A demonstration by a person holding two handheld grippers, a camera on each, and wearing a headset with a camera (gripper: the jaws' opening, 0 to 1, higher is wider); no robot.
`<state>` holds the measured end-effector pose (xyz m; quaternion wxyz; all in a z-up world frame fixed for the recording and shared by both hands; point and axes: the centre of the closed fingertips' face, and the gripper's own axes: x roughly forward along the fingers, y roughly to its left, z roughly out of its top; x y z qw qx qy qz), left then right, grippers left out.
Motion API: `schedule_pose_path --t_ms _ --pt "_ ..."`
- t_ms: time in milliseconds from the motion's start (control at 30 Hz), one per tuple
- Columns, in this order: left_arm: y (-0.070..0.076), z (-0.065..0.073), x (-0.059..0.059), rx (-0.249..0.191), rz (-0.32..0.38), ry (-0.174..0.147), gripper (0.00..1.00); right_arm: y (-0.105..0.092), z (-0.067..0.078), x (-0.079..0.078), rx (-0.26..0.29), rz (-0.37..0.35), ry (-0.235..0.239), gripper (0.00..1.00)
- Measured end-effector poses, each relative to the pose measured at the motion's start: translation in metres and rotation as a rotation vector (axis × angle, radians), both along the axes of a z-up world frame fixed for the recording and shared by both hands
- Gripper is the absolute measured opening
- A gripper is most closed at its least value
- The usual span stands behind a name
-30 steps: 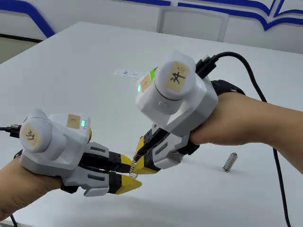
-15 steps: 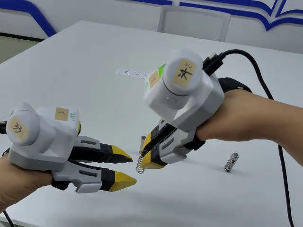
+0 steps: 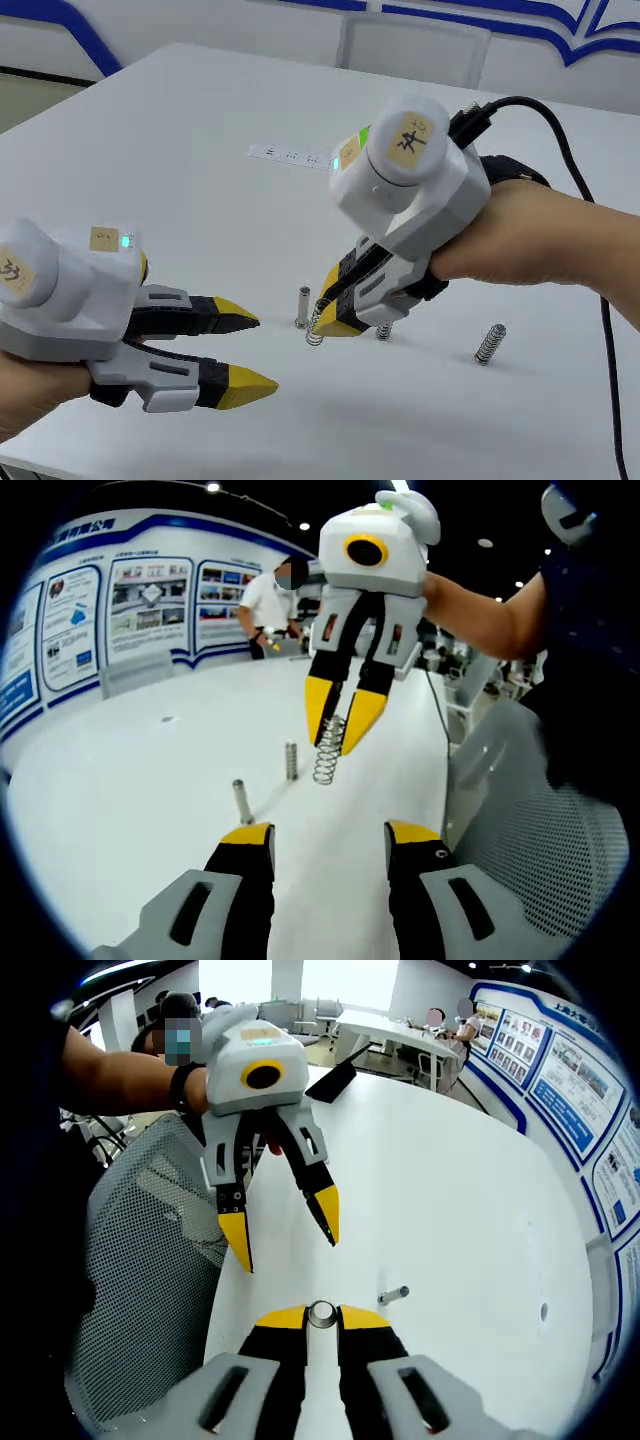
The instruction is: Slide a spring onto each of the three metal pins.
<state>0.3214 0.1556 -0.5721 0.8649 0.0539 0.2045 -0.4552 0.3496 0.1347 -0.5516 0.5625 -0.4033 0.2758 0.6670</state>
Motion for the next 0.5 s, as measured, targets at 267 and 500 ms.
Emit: schedule_pose_path --t_ms 267,500 --pt "0.003 -0.002 -0.003 -0.013 0.028 0.005 0.52 -0.001 0.003 0.021 0.008 -0.046 -0.020 0.12" --pt "0.002 -0.003 -0.004 -0.020 0.039 0.005 0.57 0.004 0.005 0.042 0.016 -0.082 -0.050 0.12"
